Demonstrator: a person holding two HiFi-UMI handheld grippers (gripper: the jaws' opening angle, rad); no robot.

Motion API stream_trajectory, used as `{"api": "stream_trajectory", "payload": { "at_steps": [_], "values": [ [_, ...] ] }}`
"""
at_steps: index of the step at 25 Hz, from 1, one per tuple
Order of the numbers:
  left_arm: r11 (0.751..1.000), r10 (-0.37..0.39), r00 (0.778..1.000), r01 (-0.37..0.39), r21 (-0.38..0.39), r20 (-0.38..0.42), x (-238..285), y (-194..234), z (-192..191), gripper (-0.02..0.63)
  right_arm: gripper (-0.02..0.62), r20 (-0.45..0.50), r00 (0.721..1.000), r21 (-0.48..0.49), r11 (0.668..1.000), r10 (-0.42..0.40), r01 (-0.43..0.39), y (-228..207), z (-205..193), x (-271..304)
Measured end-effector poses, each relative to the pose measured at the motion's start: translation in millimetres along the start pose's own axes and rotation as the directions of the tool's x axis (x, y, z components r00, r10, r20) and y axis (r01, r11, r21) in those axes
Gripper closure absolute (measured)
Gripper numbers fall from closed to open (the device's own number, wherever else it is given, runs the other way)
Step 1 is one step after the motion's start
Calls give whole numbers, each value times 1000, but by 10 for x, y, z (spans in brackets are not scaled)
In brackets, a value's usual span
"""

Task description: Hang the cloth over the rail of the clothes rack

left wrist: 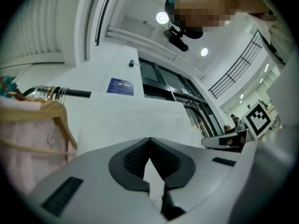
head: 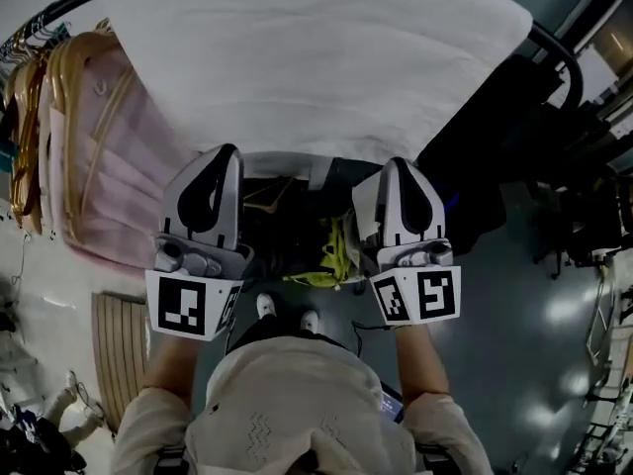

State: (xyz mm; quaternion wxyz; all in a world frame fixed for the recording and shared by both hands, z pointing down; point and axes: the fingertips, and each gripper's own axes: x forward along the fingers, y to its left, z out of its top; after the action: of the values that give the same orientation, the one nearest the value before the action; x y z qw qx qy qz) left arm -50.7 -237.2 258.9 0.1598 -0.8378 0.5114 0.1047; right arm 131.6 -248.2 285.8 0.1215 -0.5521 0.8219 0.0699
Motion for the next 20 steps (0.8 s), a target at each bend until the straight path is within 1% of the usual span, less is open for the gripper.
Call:
{"api": "stream_trajectory", "payload": {
  "at_steps": [2,4,7,8,10,14,17,20],
  "values": [
    [999,33,999,-34,-26,-22,-126,-87,-250,594,577,-63,997,51,998,34,-31,145,-324,-56],
    [997,49,996,-54,-61,-80,-253,-187,-517,594,577,-115,992,85,995,53,-43,269,-593,-126],
    [990,11,983,-37,-136,-185,-477,-385,-927,594,577,-153,986,124,991,58,-39,409,-856,-242],
    [986,9,978,-43,-160,-208,-541,-440,-1026,594,577,-162,985,128,991,60,-39,454,-916,-281],
    [980,13,973,-58,-189,-229,-646,-534,-1169,594,577,-188,980,122,992,67,-45,560,-1036,-349],
    [976,-10,962,-50,-211,-273,-825,-660,-1420,594,577,-255,963,107,993,82,-56,739,-1271,-499],
    [975,-14,962,-48,-219,-272,-852,-688,-1455,594,577,-266,961,111,993,79,-51,766,-1334,-580],
    [970,4,958,-73,-233,-287,-903,-671,-1484,594,577,-277,958,112,993,77,-48,801,-1376,-617]
  ]
}}
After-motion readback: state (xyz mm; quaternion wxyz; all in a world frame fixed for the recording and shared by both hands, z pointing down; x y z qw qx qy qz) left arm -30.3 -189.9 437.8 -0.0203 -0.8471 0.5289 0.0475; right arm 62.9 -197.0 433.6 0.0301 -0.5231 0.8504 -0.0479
